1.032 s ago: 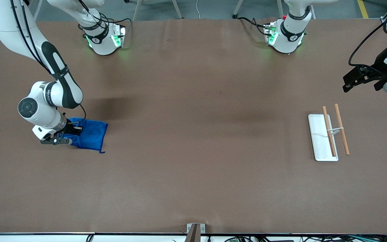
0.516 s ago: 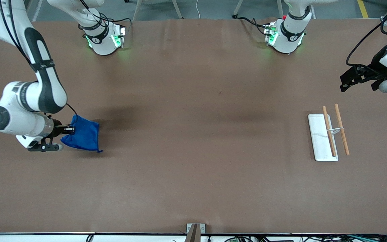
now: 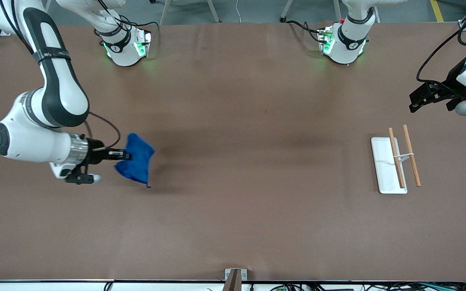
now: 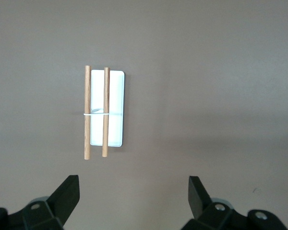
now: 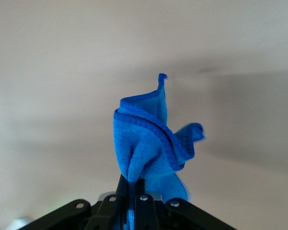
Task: Right arm passes towel to left arm to hang
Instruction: 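Lift the blue towel with the right gripper toward the table middle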
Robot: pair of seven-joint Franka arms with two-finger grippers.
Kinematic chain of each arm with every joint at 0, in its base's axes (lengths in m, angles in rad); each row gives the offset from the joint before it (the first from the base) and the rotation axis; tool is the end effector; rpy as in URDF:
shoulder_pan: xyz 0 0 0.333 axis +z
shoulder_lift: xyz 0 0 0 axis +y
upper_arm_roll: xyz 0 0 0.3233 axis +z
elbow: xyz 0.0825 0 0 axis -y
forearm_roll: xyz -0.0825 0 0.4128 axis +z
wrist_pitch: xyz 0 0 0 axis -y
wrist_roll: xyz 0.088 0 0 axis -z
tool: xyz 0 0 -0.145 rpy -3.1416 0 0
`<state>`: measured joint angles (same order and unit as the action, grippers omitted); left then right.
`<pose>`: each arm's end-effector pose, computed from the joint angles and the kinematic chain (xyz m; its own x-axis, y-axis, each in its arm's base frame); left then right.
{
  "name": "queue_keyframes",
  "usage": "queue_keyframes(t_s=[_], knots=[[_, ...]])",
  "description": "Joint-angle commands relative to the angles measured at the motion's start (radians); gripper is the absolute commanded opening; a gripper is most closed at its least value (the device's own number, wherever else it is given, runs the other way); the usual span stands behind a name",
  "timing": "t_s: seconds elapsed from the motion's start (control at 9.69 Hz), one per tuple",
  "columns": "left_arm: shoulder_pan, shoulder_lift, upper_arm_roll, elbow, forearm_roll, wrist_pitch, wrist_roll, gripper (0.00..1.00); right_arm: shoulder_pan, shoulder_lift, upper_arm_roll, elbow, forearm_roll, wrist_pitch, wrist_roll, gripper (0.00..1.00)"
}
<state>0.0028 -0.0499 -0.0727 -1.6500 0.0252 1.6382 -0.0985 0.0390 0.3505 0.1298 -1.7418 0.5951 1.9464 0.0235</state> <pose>0.5736 -0.0375 0.5888 0.9988 0.0269 0.0406 0.0279 -0.9993 -0.0249 0.6445 0.1628 0.3376 0.9739 -0.0602 -0.2186 -0.1682 -0.8386 -0.5182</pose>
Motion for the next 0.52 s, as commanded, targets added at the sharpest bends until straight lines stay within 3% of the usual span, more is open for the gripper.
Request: queue_keyframes(t_s=[0.0,0.21,0.41], knots=[[0.003,0.013,-0.006,-0.011,0.015,-0.009,0.016,1.00,-0.005,0.002,0.084,0.002,0.232,0.043,0.009,0.01],[0.005,0.008,-0.006,-0.014,-0.028,-0.014,0.037,1.00,0.001,0.010,0.228,0.001,0.422,0.181,0.000,0.01],[0.012,0.008,0.005,-0.014,-0.156,-0.014,0.083,1.00,0.005,0.034,0.356,0.002,0.640,0.279,-0.066,0.01]])
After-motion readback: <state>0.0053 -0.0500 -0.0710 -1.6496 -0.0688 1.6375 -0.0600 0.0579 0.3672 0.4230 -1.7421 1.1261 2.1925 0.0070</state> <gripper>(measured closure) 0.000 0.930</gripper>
